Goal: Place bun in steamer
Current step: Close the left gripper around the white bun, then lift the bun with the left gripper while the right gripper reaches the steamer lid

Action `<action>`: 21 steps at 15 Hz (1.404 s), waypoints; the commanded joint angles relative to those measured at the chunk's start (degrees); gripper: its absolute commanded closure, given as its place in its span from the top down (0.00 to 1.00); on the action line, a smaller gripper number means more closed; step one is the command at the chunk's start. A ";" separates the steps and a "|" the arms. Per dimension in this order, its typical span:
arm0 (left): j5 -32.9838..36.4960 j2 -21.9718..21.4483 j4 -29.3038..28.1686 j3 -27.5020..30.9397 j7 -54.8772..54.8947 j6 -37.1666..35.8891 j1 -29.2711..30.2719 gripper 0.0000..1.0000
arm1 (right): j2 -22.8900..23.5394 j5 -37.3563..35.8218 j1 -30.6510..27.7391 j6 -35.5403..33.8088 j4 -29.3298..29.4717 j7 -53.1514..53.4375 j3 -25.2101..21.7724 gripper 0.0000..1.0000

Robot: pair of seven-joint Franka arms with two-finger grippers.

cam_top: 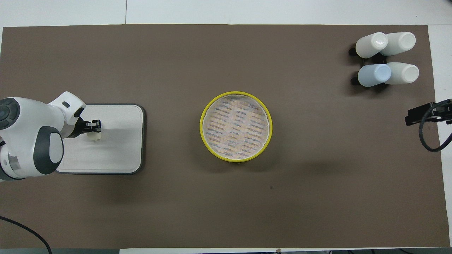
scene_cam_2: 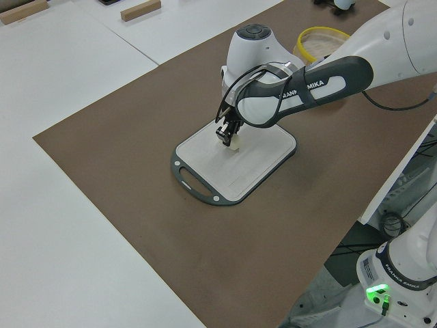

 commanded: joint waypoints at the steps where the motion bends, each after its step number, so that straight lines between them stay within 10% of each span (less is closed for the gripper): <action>1: 1.35 0.21 3.66 -0.24 -0.83 -5.32 0.56 0.29 | -0.45 -0.39 -0.83 -0.10 0.02 -1.32 0.52 1.00; 13: 0.92 -0.93 13.17 -1.12 -11.80 -18.97 -4.18 0.29 | 2.62 1.02 24.20 6.23 0.80 31.61 1.57 1.00; 21: -0.93 -1.37 17.65 -2.18 -17.52 -24.16 -6.99 0.29 | 16.85 2.25 37.48 11.68 12.22 50.43 1.48 0.98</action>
